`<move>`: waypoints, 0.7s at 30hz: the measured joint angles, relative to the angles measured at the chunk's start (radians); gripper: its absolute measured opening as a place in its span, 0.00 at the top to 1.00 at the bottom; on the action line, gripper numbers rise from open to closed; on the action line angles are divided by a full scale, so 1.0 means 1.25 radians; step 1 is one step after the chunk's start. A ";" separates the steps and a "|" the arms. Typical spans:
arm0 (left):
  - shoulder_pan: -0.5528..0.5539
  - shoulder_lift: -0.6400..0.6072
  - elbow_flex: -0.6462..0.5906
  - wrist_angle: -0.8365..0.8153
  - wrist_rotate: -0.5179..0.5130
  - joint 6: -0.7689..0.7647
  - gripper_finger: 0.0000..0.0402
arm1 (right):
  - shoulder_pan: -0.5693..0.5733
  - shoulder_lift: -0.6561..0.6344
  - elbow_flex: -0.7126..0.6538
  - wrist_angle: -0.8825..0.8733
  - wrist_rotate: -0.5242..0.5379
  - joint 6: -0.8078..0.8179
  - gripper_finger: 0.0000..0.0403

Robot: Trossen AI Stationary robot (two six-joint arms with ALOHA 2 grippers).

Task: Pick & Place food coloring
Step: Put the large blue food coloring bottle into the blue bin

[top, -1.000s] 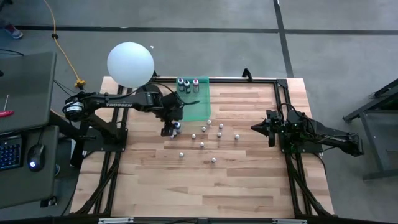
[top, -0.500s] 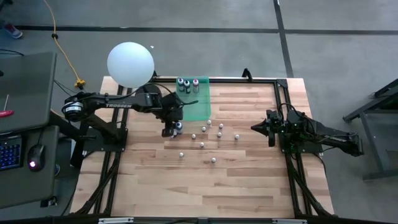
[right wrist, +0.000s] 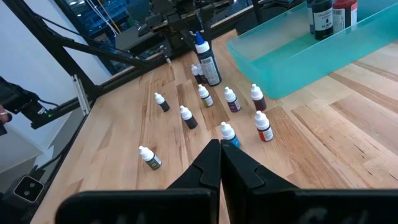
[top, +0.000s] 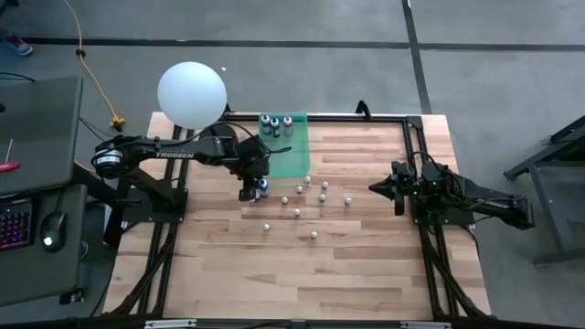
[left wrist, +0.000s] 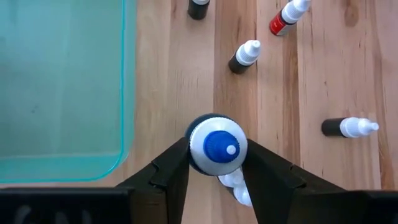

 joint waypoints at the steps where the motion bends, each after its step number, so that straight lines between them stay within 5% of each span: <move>1: 0.000 0.000 0.002 -0.002 -0.001 -0.001 0.66 | 0.000 0.000 0.000 0.000 0.000 0.000 1.00; 21: 0.000 0.001 0.207 -0.064 -0.016 -0.105 0.72 | 0.000 0.000 0.000 0.000 0.000 -0.001 1.00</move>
